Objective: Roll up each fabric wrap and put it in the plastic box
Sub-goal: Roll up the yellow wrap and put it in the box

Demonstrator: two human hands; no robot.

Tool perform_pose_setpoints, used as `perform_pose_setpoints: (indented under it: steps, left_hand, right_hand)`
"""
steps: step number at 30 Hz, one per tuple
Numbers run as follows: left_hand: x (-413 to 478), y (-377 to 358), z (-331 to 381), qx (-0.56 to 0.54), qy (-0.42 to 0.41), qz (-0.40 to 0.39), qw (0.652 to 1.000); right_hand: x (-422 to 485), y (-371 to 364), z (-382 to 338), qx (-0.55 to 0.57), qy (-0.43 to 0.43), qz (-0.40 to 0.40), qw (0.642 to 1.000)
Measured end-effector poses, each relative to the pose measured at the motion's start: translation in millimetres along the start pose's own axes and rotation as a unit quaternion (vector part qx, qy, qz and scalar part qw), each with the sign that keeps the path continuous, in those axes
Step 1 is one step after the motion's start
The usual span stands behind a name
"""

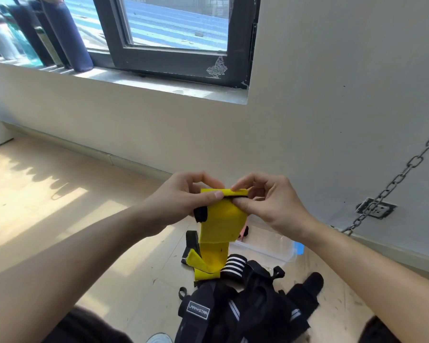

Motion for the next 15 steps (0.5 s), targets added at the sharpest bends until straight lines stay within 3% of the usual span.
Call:
perform_pose_setpoints:
  steps: [11, 15]
  left_hand:
    - [-2, 10, 8, 0.044, -0.100, 0.059, 0.992]
    - [-1, 10, 2, 0.081, -0.069, 0.061, 0.992]
  right_hand:
    - [-3, -15, 2, 0.098, -0.101, -0.066, 0.988]
    - [-2, -15, 5, 0.122, -0.106, -0.041, 0.986]
Point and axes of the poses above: each hand's wrist, its own x-axis towards the middle knuckle, its own y-axis out of the back of the hand, z = x × y, the point moved 7 cm from there along x, towards the middle knuckle, and after that the axes turned 1 degree about y, right-handed, at the moved point
